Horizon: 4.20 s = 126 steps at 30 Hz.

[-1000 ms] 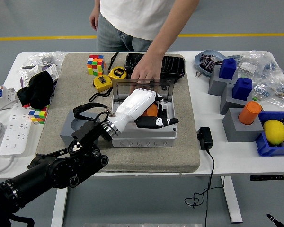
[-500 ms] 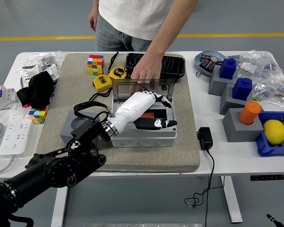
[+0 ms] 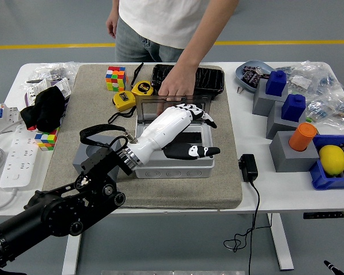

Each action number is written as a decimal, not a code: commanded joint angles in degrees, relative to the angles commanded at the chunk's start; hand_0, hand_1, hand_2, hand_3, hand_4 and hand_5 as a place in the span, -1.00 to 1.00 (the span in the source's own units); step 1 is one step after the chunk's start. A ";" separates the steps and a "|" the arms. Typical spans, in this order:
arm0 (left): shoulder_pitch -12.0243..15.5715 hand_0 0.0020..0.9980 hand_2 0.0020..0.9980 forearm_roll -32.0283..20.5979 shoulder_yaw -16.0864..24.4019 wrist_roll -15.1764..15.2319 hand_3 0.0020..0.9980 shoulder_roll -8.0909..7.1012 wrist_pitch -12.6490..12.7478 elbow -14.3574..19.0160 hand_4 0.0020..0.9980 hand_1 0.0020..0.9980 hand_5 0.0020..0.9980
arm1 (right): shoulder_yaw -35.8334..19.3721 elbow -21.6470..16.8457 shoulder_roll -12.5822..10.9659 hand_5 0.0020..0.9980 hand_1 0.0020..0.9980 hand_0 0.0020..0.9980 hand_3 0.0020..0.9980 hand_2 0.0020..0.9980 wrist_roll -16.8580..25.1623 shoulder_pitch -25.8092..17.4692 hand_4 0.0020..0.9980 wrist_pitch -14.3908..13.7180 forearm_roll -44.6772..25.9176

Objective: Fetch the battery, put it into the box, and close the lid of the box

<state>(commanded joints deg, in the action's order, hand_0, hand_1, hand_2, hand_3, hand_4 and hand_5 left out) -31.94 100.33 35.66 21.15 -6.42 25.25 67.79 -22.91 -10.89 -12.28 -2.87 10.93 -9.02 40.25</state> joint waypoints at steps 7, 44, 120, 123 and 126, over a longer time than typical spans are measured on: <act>-0.28 -0.26 -0.08 -6.67 3.40 8.08 -0.07 0.53 8.73 3.92 1.00 -0.06 1.00 | -0.23 -0.08 0.00 1.00 0.68 0.99 0.58 0.54 0.02 0.25 1.00 0.00 0.20; -2.34 1.00 1.00 25.81 8.58 -24.44 0.23 0.30 -10.11 -2.32 1.00 1.00 1.00 | 0.08 0.10 0.14 1.00 0.66 0.98 0.58 0.53 -0.15 0.38 1.00 -0.23 -0.46; 18.26 0.49 1.00 -60.51 63.02 -22.67 1.00 6.42 -32.41 14.16 1.00 0.80 1.00 | -0.57 -0.10 0.42 1.00 0.55 0.76 0.58 0.51 0.05 -0.55 1.00 -0.07 -0.97; 18.36 0.87 1.00 -67.59 64.48 -21.70 1.00 6.42 -31.53 12.84 1.00 0.92 1.00 | -0.62 -0.11 0.46 1.00 0.54 0.73 0.58 0.51 0.05 -0.58 1.00 -0.05 -1.00; 18.68 0.87 1.00 -75.04 65.80 -19.91 1.00 6.42 -29.30 12.24 1.00 0.92 1.00 | -0.80 -0.13 0.54 1.00 0.54 0.73 0.58 0.51 0.06 -0.62 1.00 -0.05 -0.91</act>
<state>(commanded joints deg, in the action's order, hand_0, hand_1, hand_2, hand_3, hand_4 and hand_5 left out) -13.26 25.29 101.46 1.24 0.00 -4.05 80.03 -23.71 -11.02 -11.75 -2.81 10.31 -9.08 39.34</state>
